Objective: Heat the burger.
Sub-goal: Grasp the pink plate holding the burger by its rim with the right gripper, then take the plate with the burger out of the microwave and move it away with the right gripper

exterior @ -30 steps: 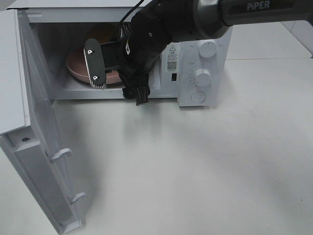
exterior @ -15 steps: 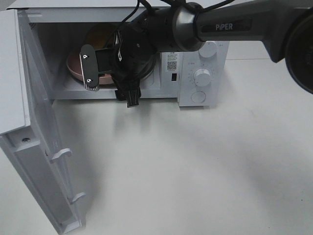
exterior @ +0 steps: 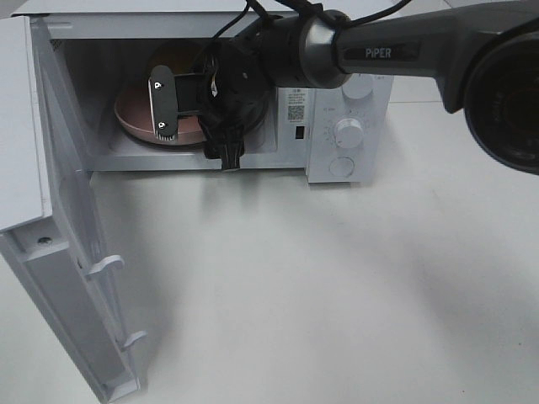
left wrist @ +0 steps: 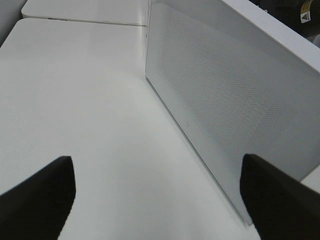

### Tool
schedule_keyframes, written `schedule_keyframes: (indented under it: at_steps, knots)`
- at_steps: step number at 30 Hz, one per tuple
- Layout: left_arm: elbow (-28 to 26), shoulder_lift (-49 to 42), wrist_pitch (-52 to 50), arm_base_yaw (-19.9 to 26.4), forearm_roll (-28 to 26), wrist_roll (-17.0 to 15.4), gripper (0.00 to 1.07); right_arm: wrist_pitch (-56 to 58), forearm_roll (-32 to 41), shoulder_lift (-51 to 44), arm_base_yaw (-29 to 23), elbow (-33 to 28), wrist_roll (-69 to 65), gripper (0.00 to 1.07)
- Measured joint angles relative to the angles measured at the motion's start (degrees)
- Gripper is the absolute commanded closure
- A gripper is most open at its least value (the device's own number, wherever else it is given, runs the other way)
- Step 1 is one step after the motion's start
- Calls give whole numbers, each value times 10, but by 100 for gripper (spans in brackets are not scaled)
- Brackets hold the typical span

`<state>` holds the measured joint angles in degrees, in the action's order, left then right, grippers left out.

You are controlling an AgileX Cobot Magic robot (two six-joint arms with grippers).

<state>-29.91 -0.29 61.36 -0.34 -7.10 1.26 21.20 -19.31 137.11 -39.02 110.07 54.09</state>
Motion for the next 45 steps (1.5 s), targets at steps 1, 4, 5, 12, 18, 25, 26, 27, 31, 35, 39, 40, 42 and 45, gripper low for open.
schedule_keyframes:
  at_steps: [1,4,5,12,18,25,26,27,31,35,39,40,42,45]
  knots:
    - [0,0,0,0,0,0,25,0,0,0,0,0,0,31]
    - [0,0,0,0,0,0,25,2,1,16,0,19,-5,31]
    - [0,0,0,0,0,0,25,3,1,23,2,28,-8,31]
    - [0,0,0,0,0,0,25,16,5,39,6,58,-17,31]
    - [0,0,0,0,0,0,25,32,31,52,5,83,-21,31]
    - [0,0,0,0,0,0,25,34,44,54,5,85,-21,42]
    - [0,0,0,0,0,0,25,37,46,54,5,85,-22,46]
    - [0,0,0,0,0,0,25,37,46,54,5,85,-22,46]
    - [0,0,0,0,0,0,25,57,58,56,0,85,-22,74]
    - [0,0,0,0,0,0,25,70,65,56,-3,85,-22,89]
    - [0,0,0,0,0,0,25,80,71,56,-9,85,-20,106]
    - [0,0,0,0,0,0,25,81,72,56,-10,85,-19,107]
    - [0,0,0,0,0,0,25,81,80,55,-10,85,-19,107]
    - [0,0,0,0,0,0,25,82,85,54,-10,85,-18,107]
